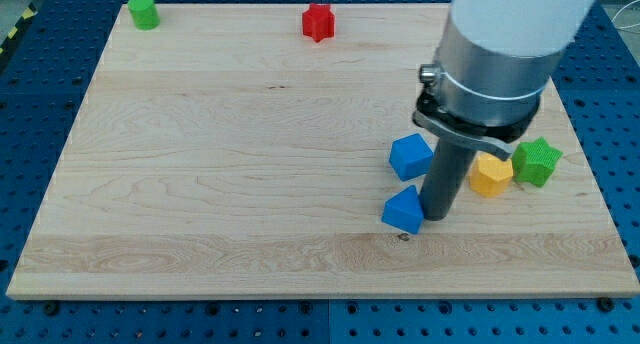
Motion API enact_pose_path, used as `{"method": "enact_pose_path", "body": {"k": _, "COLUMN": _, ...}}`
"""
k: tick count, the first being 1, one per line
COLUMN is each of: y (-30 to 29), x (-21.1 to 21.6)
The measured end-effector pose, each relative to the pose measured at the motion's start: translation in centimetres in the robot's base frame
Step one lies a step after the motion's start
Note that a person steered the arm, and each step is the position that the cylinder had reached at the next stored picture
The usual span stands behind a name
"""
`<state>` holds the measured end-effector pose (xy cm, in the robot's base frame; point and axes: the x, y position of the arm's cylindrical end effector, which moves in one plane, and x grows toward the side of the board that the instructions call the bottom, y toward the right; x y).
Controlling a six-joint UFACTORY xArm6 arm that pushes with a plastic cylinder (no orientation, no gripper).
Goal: Push the blue cube to the center
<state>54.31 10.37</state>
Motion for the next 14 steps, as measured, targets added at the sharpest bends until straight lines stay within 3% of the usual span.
{"method": "enact_pose_path", "body": {"k": 2, "y": -0.2, "x": -0.5}}
{"method": "enact_pose_path", "body": {"k": 5, "y": 1.4, "x": -6.2}}
{"method": "enact_pose_path", "body": {"k": 10, "y": -7.3, "x": -8.5}}
{"method": "enact_pose_path", "body": {"k": 12, "y": -1.3, "x": -6.8}}
{"method": "enact_pose_path", "body": {"k": 14, "y": -1.5, "x": -9.7}}
